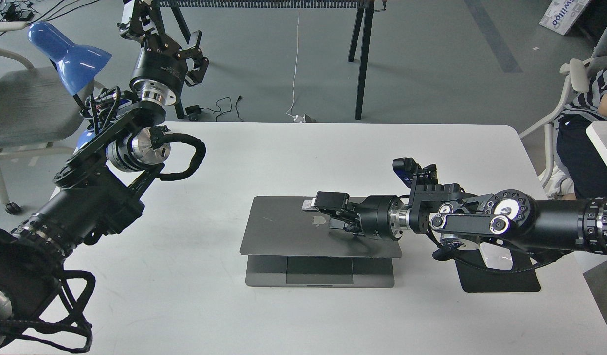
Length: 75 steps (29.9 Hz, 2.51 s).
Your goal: Close notebook with right arm
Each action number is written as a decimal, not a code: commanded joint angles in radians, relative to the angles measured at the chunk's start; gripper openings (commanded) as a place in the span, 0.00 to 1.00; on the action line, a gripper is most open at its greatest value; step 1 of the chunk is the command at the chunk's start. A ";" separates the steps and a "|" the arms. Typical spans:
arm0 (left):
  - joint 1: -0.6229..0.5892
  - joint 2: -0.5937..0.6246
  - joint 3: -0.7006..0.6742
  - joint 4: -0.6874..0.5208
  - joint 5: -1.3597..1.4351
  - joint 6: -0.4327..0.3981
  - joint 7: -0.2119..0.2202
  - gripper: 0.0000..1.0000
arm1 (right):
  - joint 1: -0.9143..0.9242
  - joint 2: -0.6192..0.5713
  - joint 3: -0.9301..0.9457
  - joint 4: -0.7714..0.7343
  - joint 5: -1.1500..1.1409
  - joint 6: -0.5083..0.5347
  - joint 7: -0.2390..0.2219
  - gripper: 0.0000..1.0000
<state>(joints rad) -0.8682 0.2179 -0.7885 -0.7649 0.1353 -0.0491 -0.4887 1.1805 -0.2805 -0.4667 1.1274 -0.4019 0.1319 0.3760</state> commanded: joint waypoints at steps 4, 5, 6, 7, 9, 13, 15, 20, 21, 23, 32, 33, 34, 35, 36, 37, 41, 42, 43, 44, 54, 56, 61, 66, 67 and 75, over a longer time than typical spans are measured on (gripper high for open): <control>0.000 0.000 0.000 0.001 0.000 0.000 0.000 1.00 | -0.044 0.011 -0.001 -0.001 -0.040 0.000 -0.002 1.00; 0.000 0.000 0.000 -0.001 0.000 0.000 0.000 1.00 | -0.050 0.011 -0.001 -0.001 -0.041 0.000 -0.002 1.00; 0.000 0.000 0.000 0.001 0.000 0.000 0.000 1.00 | -0.055 0.011 -0.001 -0.003 -0.041 0.000 -0.002 1.00; 0.000 0.000 0.000 -0.001 0.001 0.000 0.000 1.00 | -0.059 0.011 -0.001 -0.003 -0.043 0.000 -0.002 1.00; 0.000 0.000 0.000 0.001 0.001 0.000 0.000 1.00 | -0.070 0.011 -0.003 -0.003 -0.044 0.000 -0.002 1.00; 0.000 0.000 0.000 -0.001 0.000 0.000 0.000 1.00 | -0.088 0.011 -0.001 -0.006 -0.069 0.000 -0.002 1.00; 0.000 0.000 0.000 -0.001 0.000 0.000 0.000 1.00 | -0.101 0.011 -0.003 -0.011 -0.077 0.000 -0.002 1.00; 0.000 0.000 0.000 0.001 0.001 0.000 0.000 1.00 | -0.111 0.011 -0.006 -0.017 -0.081 0.000 -0.002 1.00; 0.000 0.000 0.000 0.001 0.000 0.000 0.000 1.00 | -0.114 0.011 -0.016 -0.018 -0.081 0.000 -0.002 1.00; 0.000 0.000 0.000 0.001 0.000 0.000 0.000 1.00 | -0.114 0.012 -0.039 -0.020 -0.080 -0.003 -0.002 1.00; 0.000 0.000 0.000 0.001 0.000 0.000 0.000 1.00 | -0.133 0.044 -0.043 -0.077 -0.077 -0.006 0.000 1.00; 0.000 0.000 0.000 0.001 0.001 0.000 0.000 1.00 | -0.127 0.044 -0.038 -0.074 -0.075 -0.005 0.000 1.00; 0.000 0.000 0.000 0.001 0.001 0.000 0.000 1.00 | -0.121 0.044 -0.030 -0.071 -0.074 -0.003 0.001 1.00; 0.000 0.000 0.000 0.001 0.001 0.000 0.000 1.00 | -0.102 0.044 -0.014 -0.069 -0.072 -0.002 0.001 1.00; 0.000 0.000 0.000 -0.001 0.001 0.000 0.000 1.00 | -0.081 0.040 0.009 -0.069 -0.071 -0.002 0.001 1.00; 0.000 0.000 0.000 0.001 0.001 0.000 0.000 1.00 | -0.065 0.035 0.038 -0.069 -0.068 0.000 0.001 1.00; 0.000 0.000 0.000 -0.001 0.000 0.000 0.000 1.00 | -0.033 0.029 0.166 -0.069 -0.061 0.002 0.000 1.00; 0.000 0.000 0.000 -0.001 0.000 0.000 0.000 1.00 | -0.022 0.024 0.192 -0.069 -0.061 0.003 -0.002 1.00; 0.000 0.000 0.000 0.001 0.000 0.000 0.000 1.00 | -0.007 0.017 0.209 -0.069 -0.061 0.003 -0.002 1.00; 0.000 0.000 0.000 -0.001 0.000 0.000 0.000 1.00 | 0.005 0.011 0.226 -0.067 -0.061 0.005 -0.002 1.00; 0.000 0.000 0.000 0.001 0.001 0.000 0.000 1.00 | 0.058 -0.054 0.549 -0.220 -0.060 -0.020 -0.002 1.00; 0.000 0.000 0.000 0.001 0.001 0.000 0.000 1.00 | 0.042 -0.046 0.659 -0.297 -0.057 -0.028 -0.002 1.00; 0.000 0.000 0.000 0.001 0.000 0.000 0.000 1.00 | 0.005 -0.039 0.830 -0.397 0.067 -0.049 -0.003 1.00; 0.000 0.000 0.000 0.001 0.000 0.000 0.000 1.00 | -0.025 -0.039 0.846 -0.413 0.260 -0.089 -0.003 1.00; 0.000 0.000 0.000 -0.001 0.000 0.000 0.000 1.00 | -0.036 -0.039 0.850 -0.411 0.285 -0.087 -0.002 1.00; 0.000 -0.002 0.000 -0.001 0.000 0.000 0.000 1.00 | -0.156 -0.039 1.006 -0.408 0.334 0.059 0.012 1.00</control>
<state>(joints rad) -0.8681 0.2166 -0.7885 -0.7652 0.1352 -0.0491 -0.4887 1.0710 -0.3190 0.4667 0.7193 -0.0704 0.1040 0.3825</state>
